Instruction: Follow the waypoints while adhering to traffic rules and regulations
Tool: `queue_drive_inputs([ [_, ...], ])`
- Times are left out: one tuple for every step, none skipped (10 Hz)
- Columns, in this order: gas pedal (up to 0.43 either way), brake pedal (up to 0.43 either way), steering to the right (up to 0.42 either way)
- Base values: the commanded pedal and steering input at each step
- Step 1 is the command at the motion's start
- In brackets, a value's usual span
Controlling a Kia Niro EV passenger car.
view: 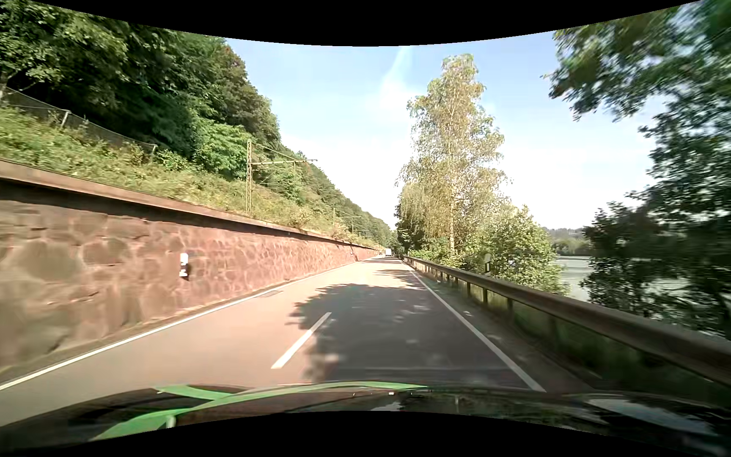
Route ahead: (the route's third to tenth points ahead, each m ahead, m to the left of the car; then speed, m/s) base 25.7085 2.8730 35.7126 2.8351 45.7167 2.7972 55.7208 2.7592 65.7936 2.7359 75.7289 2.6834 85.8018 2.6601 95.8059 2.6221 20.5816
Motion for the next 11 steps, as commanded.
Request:
queue_drive_inputs([
  [0.177,0.000,0.000],
  [0.189,0.000,0.000],
  [0.209,0.000,0.000],
  [0.209,0.000,0.000],
  [0.220,0.000,0.000],
  [0.220,0.000,0.000],
  [0.220,0.000,0.000],
  [0.220,0.000,0.000],
  [0.240,0.000,0.001],
  [0.240,0.000,0.001],
  [0.248,0.000,0.001],
])
